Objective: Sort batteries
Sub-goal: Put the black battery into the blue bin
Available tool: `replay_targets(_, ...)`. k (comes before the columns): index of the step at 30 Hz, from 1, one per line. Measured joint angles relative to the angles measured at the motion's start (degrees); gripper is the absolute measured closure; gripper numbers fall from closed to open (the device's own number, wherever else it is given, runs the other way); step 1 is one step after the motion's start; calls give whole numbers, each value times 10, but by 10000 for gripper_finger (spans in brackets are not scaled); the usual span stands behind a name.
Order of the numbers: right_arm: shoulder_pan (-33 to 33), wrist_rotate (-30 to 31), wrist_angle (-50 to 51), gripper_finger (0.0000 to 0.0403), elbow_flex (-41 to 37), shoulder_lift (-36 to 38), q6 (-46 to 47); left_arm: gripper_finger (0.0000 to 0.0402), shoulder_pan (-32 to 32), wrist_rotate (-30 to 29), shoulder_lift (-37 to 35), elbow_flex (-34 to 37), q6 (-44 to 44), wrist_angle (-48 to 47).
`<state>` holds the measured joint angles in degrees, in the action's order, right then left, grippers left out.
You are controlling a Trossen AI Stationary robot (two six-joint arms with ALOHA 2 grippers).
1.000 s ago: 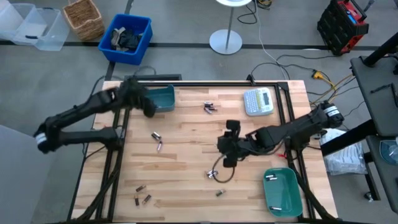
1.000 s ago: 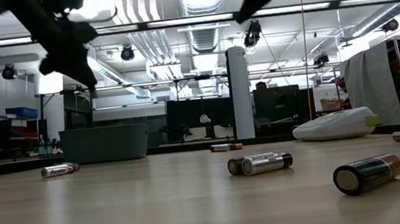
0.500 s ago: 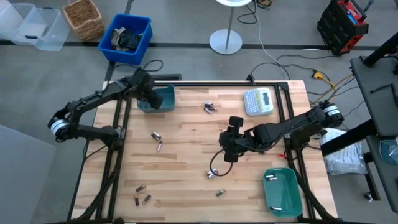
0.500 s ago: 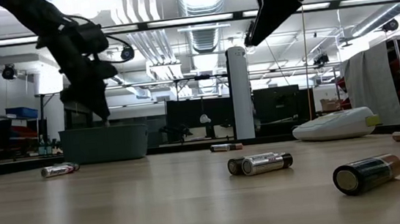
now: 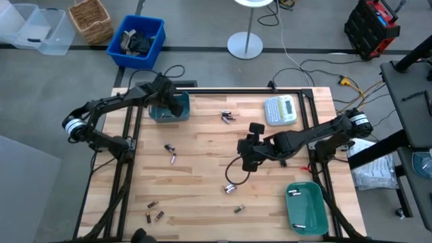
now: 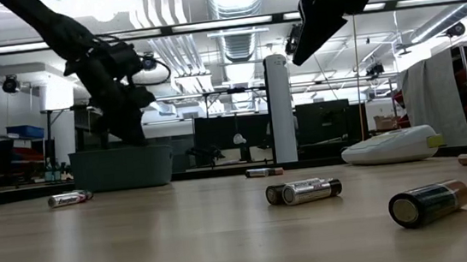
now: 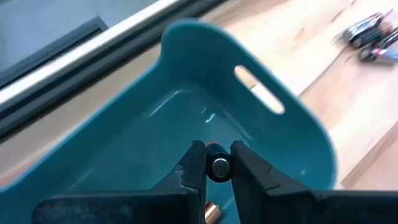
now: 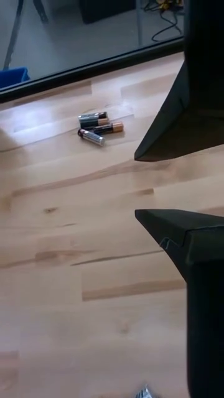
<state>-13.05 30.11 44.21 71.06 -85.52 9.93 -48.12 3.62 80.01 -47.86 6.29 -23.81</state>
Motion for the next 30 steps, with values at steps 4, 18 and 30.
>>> replay_targets(4,5,0,-1,269,-4,0,1,372,0,0,14,0,-3,-7)
replay_targets(18,9,0,-2,276,-7,0,1,368,-1,-60,21,0,-3,-56)
replay_targets(30,10,0,-5,271,-8,0,1,330,-1,-60,21,0,-3,-56)
